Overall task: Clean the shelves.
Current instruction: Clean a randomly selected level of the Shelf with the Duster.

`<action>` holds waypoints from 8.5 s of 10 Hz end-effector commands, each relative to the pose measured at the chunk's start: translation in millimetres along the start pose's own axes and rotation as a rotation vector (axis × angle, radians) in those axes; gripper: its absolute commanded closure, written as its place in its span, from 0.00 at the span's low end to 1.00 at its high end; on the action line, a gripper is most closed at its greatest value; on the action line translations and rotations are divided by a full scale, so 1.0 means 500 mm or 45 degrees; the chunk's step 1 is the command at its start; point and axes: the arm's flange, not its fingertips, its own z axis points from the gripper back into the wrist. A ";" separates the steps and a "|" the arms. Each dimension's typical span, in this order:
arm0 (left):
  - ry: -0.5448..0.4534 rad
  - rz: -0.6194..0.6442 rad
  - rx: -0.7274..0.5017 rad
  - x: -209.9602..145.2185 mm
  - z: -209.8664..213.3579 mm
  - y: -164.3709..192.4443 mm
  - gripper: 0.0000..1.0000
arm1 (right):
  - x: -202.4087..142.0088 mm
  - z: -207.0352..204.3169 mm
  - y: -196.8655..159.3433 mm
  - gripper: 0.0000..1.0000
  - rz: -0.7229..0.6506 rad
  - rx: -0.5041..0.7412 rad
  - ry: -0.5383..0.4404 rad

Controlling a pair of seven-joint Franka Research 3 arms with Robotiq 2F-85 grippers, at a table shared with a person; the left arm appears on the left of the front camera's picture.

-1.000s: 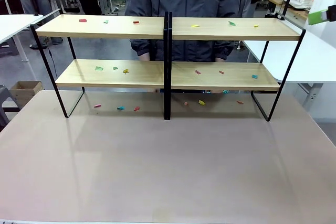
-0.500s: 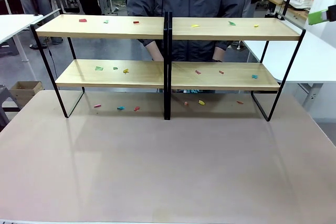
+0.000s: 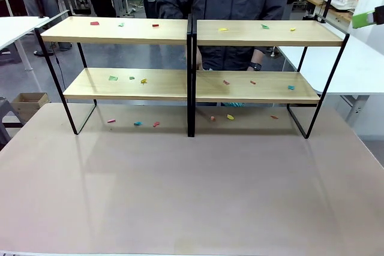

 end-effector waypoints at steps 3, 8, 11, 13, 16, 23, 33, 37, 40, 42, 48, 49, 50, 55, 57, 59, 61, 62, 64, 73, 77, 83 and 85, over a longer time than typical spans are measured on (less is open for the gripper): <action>0.391 -0.120 0.140 -0.122 -0.101 -0.171 0.88 | -0.003 0.000 -0.002 0.00 0.007 0.004 0.002; 0.933 -0.155 0.443 -0.281 -0.274 -0.160 0.88 | -0.003 0.000 -0.002 0.00 0.007 0.004 0.002; 0.914 -0.154 0.360 -0.286 -0.278 -0.161 0.88 | -0.003 0.000 -0.002 0.00 0.007 0.004 0.002; 0.914 -0.154 0.360 -0.286 -0.278 -0.161 0.88 | -0.003 0.000 -0.002 0.00 0.007 0.004 0.002; 1.029 -0.086 0.375 -0.266 -0.372 -0.103 0.88 | -0.003 0.000 -0.002 0.00 0.007 0.004 0.002; 0.435 -0.022 0.403 -0.249 -0.727 -0.008 0.88 | -0.003 0.000 -0.002 0.00 0.007 0.004 0.002; 0.218 -0.027 0.614 -0.200 -0.814 0.009 0.88 | -0.003 0.000 -0.002 0.00 0.007 0.004 0.002; 0.147 -0.034 0.784 -0.116 -0.963 0.047 0.88 | -0.003 0.000 -0.002 0.00 0.007 0.004 0.002; 0.150 -0.038 0.870 -0.053 -1.038 0.084 0.88 | -0.003 0.000 -0.002 0.00 0.007 0.004 0.002; 0.246 0.004 0.946 -0.007 -1.059 0.092 0.88 | -0.003 0.000 -0.002 0.00 0.007 0.004 0.002; 0.261 0.197 1.138 0.028 -1.034 0.096 0.88 | -0.003 0.000 -0.002 0.00 0.007 0.004 0.002; 0.224 0.221 1.196 0.026 -1.020 0.097 0.88 | -0.003 0.000 -0.002 0.00 0.007 0.004 0.002; 0.184 0.243 1.266 0.024 -1.009 0.102 0.88 | -0.003 0.000 -0.002 0.00 0.007 0.004 0.002; 0.217 0.548 1.677 -0.014 -0.934 0.125 0.88 | -0.003 0.000 -0.002 0.00 0.007 0.004 0.002; -0.032 0.625 1.777 -0.009 -0.892 0.117 0.88 | -0.003 0.000 -0.002 0.00 0.007 0.004 0.002; -0.084 0.488 1.651 -0.019 -0.878 0.084 0.88 | -0.003 0.000 -0.002 0.00 0.007 0.004 0.002; -0.055 0.445 1.611 -0.023 -0.880 0.094 0.88 | -0.003 0.000 -0.002 0.00 0.007 0.004 0.002; -0.036 0.442 1.598 -0.024 -0.879 0.100 0.88 | -0.003 0.000 -0.002 0.00 0.007 0.004 0.002; 0.051 0.360 1.504 -0.032 -0.872 0.101 0.88 | -0.003 0.000 -0.002 0.00 0.007 0.004 0.002; 0.893 -0.459 0.513 -0.281 -0.455 -0.006 0.88 | -0.003 0.000 -0.002 0.00 0.007 0.004 0.002; 0.417 -0.581 0.267 -0.334 -0.186 -0.030 0.88 | -0.003 0.000 -0.002 0.00 0.007 0.004 0.002; 0.203 -0.567 0.156 -0.320 -0.088 -0.012 0.88 | -0.003 0.000 -0.002 0.00 0.007 0.004 0.002; 0.203 -0.567 0.156 -0.320 -0.088 -0.012 0.88 | -0.003 0.000 -0.002 0.00 0.007 0.004 0.002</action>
